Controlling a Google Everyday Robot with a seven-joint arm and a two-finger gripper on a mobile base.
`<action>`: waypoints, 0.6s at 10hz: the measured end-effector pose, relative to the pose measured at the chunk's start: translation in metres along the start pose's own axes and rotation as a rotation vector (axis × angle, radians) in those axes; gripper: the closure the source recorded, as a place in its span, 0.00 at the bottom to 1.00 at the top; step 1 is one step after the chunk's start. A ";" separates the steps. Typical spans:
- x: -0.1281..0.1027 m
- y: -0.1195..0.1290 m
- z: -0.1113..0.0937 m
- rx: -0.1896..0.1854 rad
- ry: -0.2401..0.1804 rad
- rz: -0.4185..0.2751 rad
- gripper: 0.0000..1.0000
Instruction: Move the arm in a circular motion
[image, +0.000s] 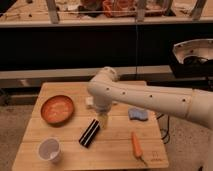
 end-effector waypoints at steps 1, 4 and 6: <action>-0.009 -0.013 0.000 -0.002 0.002 -0.019 0.20; -0.022 -0.054 0.001 -0.004 0.012 -0.061 0.20; -0.037 -0.074 0.000 -0.009 0.005 -0.091 0.20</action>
